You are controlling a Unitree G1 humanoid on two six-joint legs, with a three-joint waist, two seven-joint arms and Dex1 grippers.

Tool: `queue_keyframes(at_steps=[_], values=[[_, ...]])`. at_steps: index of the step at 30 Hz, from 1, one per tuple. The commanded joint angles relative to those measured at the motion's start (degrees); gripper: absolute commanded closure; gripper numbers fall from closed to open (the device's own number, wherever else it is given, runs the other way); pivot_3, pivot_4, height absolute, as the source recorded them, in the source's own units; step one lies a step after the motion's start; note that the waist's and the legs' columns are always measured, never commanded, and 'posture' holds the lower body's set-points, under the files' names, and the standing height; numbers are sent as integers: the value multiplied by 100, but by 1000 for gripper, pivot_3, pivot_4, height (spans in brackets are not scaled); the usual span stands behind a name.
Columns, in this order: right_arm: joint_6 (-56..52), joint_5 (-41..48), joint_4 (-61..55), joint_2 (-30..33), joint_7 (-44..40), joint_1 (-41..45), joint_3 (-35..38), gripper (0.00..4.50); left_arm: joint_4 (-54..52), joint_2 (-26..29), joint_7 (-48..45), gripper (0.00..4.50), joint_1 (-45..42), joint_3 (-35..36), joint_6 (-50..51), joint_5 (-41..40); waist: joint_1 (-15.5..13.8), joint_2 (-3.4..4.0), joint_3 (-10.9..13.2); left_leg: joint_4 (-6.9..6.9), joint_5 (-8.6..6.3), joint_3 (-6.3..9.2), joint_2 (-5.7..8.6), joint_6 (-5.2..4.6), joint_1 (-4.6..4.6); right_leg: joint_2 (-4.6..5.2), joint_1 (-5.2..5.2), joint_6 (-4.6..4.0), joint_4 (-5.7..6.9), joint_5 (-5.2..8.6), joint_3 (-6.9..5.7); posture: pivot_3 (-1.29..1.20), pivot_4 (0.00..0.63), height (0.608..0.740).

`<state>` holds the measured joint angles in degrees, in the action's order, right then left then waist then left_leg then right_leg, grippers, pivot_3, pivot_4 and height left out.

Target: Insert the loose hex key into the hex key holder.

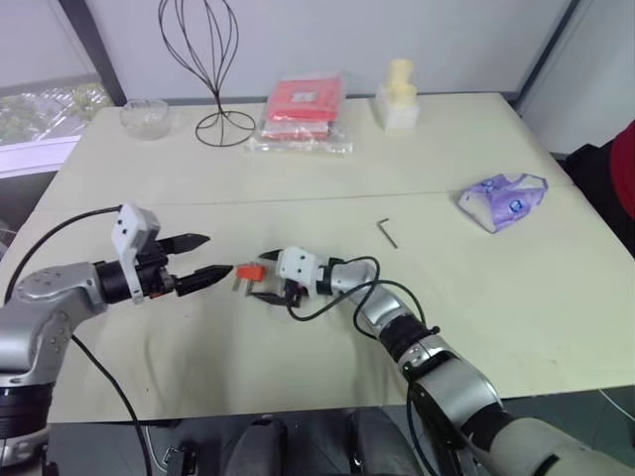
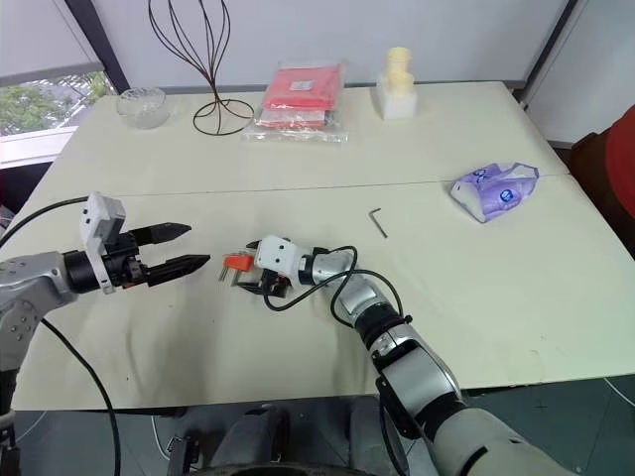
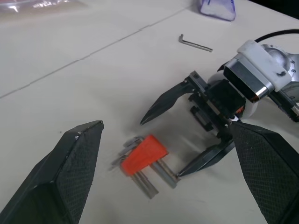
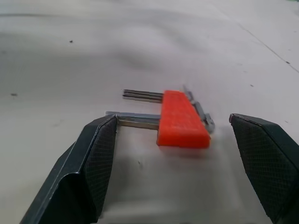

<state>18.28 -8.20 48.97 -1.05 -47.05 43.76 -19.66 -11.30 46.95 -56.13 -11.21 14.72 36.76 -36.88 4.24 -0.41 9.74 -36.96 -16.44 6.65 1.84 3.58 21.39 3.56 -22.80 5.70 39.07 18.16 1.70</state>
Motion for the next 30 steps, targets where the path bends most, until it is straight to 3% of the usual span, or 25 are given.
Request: queue_keyframes(at_steps=[1,12,19,24,30], values=[[-480,-116,475,-197,119,104,-76,546,-28,7,-3,0,-86,25,-154,47,5,0,0,0,0,0,-2,0,-1,-1,0,-1,0,0,0,0,150,740],[-954,-27,769,-162,187,337,174,546,-61,-70,58,0,40,15,-310,180,-16,3,-3,-1,1,-1,-12,2,-7,-9,4,-11,1,-7,-1,0,150,740],[-1155,-69,-642,67,609,-330,174,546,-131,-82,108,0,193,62,-351,155,-76,3,-2,-2,1,1,-9,2,-1,-1,3,-11,0,-7,-2,0,150,740],[-2363,171,-1960,20,685,-1044,176,546,-100,-60,61,0,167,-9,-343,150,-165,3,-2,-3,1,0,-5,2,2,2,3,-11,-5,-6,-2,0,150,740],[-3320,444,-2620,-106,688,-1309,137,546,44,223,-210,0,109,-212,-568,499,-166,2,-2,-1,0,0,-5,2,2,1,2,-11,-7,-6,-2,0,150,740]])
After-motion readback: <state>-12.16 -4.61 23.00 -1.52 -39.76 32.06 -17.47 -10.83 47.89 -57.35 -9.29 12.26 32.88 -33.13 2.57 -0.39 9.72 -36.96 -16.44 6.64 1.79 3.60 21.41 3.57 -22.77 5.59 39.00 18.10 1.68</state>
